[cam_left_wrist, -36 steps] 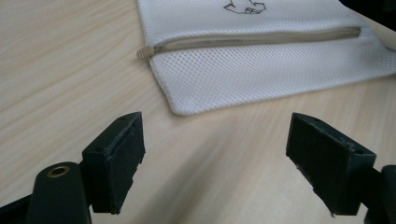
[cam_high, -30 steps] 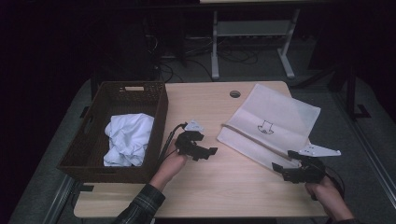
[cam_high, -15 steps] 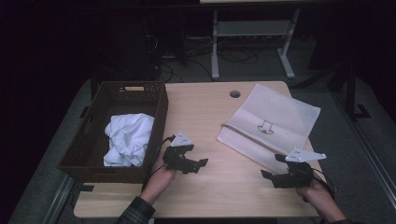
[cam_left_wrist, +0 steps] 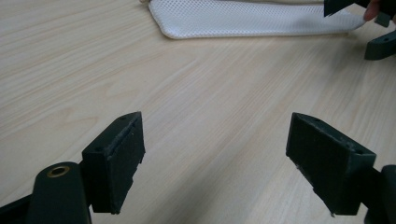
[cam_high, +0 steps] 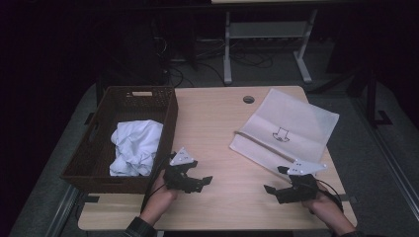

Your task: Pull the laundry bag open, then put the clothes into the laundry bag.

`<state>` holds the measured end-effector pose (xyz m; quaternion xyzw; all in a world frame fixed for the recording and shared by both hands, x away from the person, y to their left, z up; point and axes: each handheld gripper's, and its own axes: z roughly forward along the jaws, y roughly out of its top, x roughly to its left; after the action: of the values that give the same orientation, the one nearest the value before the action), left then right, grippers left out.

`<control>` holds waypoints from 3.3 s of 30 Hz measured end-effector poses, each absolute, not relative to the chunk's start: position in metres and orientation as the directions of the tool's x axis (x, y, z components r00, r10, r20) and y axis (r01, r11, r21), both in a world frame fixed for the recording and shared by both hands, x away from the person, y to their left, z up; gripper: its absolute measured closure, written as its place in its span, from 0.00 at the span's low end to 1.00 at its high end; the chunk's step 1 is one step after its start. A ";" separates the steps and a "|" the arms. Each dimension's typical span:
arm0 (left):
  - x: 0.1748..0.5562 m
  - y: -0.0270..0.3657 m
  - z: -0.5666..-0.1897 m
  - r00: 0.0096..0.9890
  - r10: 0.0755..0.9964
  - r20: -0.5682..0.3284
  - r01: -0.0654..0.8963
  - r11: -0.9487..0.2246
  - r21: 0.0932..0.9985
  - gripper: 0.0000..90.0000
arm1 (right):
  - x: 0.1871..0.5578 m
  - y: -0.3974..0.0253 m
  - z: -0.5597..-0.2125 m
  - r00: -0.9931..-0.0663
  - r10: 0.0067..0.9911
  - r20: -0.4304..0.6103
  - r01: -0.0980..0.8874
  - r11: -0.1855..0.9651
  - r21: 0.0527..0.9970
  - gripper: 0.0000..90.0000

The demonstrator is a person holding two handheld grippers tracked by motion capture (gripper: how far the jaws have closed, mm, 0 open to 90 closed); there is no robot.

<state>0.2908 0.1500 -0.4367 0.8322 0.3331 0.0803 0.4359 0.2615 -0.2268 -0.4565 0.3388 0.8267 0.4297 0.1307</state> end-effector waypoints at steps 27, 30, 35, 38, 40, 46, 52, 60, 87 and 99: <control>0.293 0.157 -0.416 0.774 0.609 -0.173 0.472 -0.373 0.799 0.21 | 0.260 -0.197 -0.464 -0.813 0.579 0.052 0.391 0.478 0.786 0.15; 0.295 0.156 -0.412 0.777 0.610 -0.155 0.462 -0.385 0.799 0.21 | 0.261 -0.198 -0.465 -0.812 0.582 0.049 0.391 0.479 0.786 0.15; 0.299 0.157 -0.405 0.777 0.608 -0.162 0.460 -0.373 0.806 0.21 | 0.261 -0.198 -0.464 -0.812 0.581 0.051 0.391 0.478 0.787 0.15; 0.300 0.157 -0.403 0.782 0.604 -0.154 0.456 -0.387 0.801 0.21 | 0.261 -0.199 -0.464 -0.811 0.583 0.053 0.393 0.475 0.788 0.15; 0.301 0.158 -0.400 0.790 0.595 -0.145 0.447 -0.399 0.800 0.21 | 0.261 -0.199 -0.464 -0.809 0.585 0.056 0.395 0.471 0.789 0.15; 0.303 0.159 -0.392 0.804 0.578 -0.137 0.433 -0.412 0.802 0.21 | 0.260 -0.200 -0.463 -0.806 0.589 0.060 0.398 0.463 0.792 0.15; 0.309 0.162 -0.382 0.805 0.582 -0.120 0.423 -0.420 0.803 0.21 | 0.260 -0.201 -0.463 -0.808 0.586 0.060 0.396 0.464 0.792 0.15; 0.315 0.164 -0.372 0.813 0.567 -0.130 0.418 -0.413 0.809 0.21 | 0.260 -0.201 -0.463 -0.807 0.587 0.065 0.398 0.460 0.794 0.15; 0.340 0.193 -0.337 0.796 0.596 -0.104 0.433 -0.441 0.786 0.21 | 0.261 -0.203 -0.462 -0.806 0.588 0.072 0.401 0.451 0.797 0.15; 0.350 0.225 -0.324 0.755 0.651 -0.079 0.463 -0.444 0.767 0.21 | 0.261 -0.203 -0.462 -0.803 0.591 0.077 0.405 0.447 0.797 0.15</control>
<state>0.3498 0.2249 -0.3235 0.8420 0.3309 0.1145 0.4105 0.2611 -0.2035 -0.4624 0.2950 0.8439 0.4353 0.1065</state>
